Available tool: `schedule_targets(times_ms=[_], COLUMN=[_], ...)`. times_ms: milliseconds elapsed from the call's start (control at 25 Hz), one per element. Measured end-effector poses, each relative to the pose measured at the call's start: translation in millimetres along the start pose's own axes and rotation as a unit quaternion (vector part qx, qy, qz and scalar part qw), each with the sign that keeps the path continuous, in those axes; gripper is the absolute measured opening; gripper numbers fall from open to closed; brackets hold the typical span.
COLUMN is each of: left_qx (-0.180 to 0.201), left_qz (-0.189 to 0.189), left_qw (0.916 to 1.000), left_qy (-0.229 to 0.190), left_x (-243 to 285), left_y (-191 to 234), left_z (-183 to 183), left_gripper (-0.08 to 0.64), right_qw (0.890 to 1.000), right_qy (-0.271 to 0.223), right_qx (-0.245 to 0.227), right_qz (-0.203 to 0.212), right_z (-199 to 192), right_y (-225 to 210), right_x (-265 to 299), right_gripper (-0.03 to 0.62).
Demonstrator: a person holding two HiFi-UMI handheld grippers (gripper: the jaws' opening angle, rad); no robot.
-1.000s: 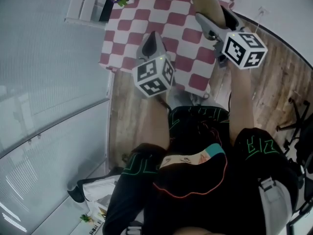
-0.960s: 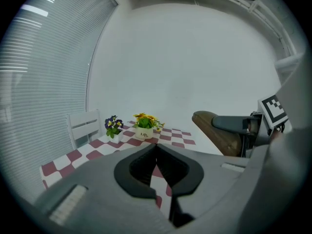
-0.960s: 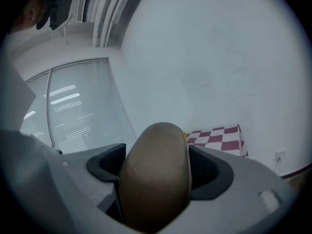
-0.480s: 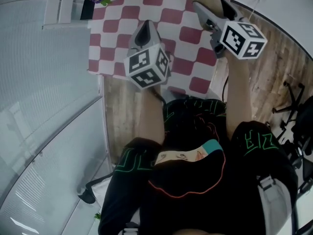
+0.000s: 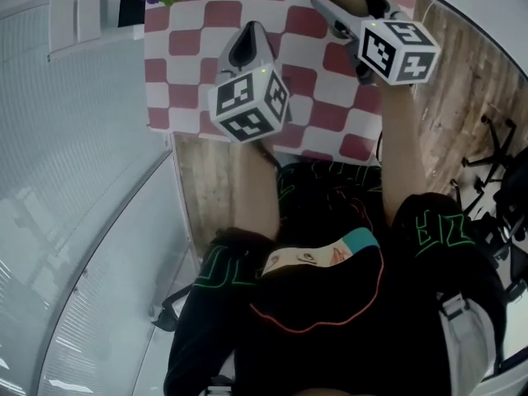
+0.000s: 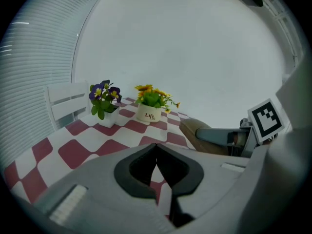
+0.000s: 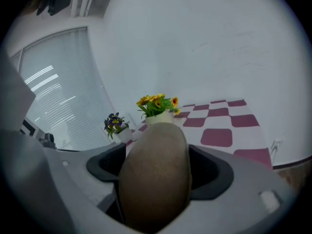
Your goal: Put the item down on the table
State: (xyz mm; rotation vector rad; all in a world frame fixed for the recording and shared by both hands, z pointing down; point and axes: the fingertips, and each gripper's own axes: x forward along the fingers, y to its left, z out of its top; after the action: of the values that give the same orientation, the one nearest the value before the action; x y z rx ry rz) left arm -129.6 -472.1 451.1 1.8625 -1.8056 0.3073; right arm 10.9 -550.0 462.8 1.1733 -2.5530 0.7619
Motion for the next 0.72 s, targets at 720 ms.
schedule_targets(times_ms=[720], left_qx=[-0.004], left_qz=[-0.002], left_qw=[0.9995], left_qy=[0.031], left_x=[26.5], left_y=[34.5], left_z=[4.9], left_gripper=[0.009], right_qw=[0.991], right_qy=[0.100], right_qx=[-0.074], right_qz=[-0.044], right_z=[-47.9], right_y=[-4.0], right_x=[52.5], right_gripper=[0.413])
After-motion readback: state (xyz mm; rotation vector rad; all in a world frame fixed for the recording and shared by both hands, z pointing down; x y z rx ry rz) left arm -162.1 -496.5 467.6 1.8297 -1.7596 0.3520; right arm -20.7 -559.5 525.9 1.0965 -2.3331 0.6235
